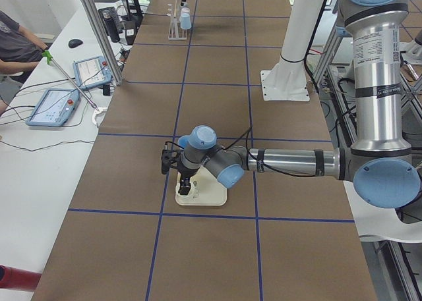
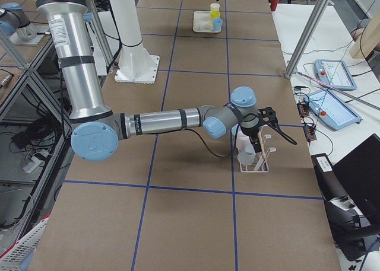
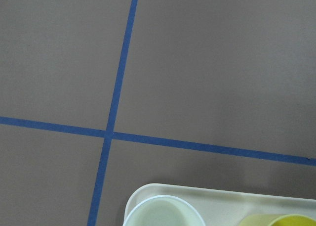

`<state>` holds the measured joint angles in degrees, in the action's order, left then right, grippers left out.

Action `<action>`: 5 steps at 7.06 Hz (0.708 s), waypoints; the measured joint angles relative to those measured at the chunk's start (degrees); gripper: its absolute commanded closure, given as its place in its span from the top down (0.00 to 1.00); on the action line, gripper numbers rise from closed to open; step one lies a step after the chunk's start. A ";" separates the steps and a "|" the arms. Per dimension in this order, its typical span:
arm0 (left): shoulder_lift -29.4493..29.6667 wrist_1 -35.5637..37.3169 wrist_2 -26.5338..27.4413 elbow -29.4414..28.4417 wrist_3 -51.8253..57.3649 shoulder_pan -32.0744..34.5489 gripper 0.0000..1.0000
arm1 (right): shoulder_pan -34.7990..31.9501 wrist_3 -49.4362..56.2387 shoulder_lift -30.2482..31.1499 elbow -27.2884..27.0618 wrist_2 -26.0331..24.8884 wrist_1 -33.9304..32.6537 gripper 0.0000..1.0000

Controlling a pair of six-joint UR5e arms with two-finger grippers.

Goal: Transfer IKEA cup to right arm and place on rack

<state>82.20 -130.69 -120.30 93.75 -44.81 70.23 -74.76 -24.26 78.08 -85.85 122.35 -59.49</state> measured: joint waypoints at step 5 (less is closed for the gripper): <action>2.90 3.76 -2.01 -9.11 8.65 -0.50 0.29 | 0.29 -5.25 4.28 -9.01 0.82 -0.74 0.98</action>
<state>85.10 -126.93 -122.31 84.64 -36.16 69.73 -74.47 -29.51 82.36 -94.86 123.17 -60.22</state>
